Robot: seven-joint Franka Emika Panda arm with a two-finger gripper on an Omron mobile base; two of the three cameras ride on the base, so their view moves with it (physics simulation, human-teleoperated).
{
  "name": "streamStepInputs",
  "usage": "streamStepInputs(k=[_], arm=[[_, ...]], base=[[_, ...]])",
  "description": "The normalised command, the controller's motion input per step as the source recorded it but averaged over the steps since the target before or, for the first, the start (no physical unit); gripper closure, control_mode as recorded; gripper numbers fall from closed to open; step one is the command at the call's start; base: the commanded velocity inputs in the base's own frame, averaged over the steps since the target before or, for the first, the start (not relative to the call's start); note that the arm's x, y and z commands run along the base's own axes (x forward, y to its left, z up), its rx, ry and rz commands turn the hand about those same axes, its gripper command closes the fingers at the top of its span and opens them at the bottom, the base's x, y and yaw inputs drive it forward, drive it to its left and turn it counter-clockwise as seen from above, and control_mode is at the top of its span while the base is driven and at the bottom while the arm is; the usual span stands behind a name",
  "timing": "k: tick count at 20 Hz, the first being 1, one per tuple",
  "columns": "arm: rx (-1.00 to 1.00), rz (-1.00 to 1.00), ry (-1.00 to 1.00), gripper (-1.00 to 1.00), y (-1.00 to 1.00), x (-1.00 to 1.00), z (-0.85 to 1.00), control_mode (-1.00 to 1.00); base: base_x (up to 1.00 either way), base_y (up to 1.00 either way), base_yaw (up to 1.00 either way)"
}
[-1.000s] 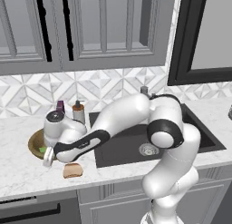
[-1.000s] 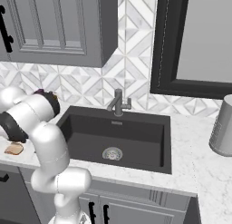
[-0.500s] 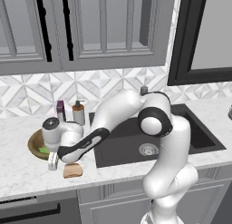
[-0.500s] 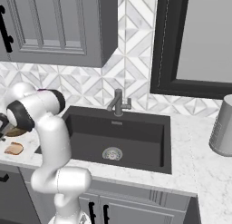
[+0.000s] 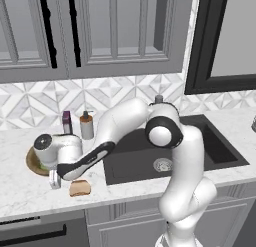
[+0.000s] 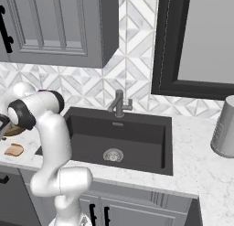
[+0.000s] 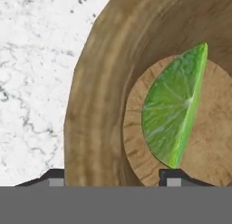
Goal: Pick the lemon wedge from the sink and place it in the bowl. Then pick the bowl and place it in the microwave. Then close the microwave door and press the start button.
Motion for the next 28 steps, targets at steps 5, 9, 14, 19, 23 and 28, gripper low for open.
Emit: streamStepInputs(k=[5,9,14,19,23,28], arm=[[0.00,0.00,0.00,1.00,0.00,0.00,-0.14,-1.00],[0.07,0.00,0.00,1.00,-0.43,-0.16,0.25,-1.00],[0.01,0.17,-0.10,1.00,-0.94,-0.37,0.85,-1.00],[0.00,0.19,-0.01,1.00,-0.82,-0.23,0.78,-1.00],[0.00,0.11,0.02,1.00,-0.97,0.00,0.60,-1.00],[0.06,0.10,0.04,1.00,-1.00,0.00,0.60,-1.00]], base=[[0.00,0.00,0.00],[0.00,0.00,0.00],[0.00,0.00,0.00],[0.00,0.00,0.00],[0.00,0.00,0.00],[0.00,0.00,0.00]])
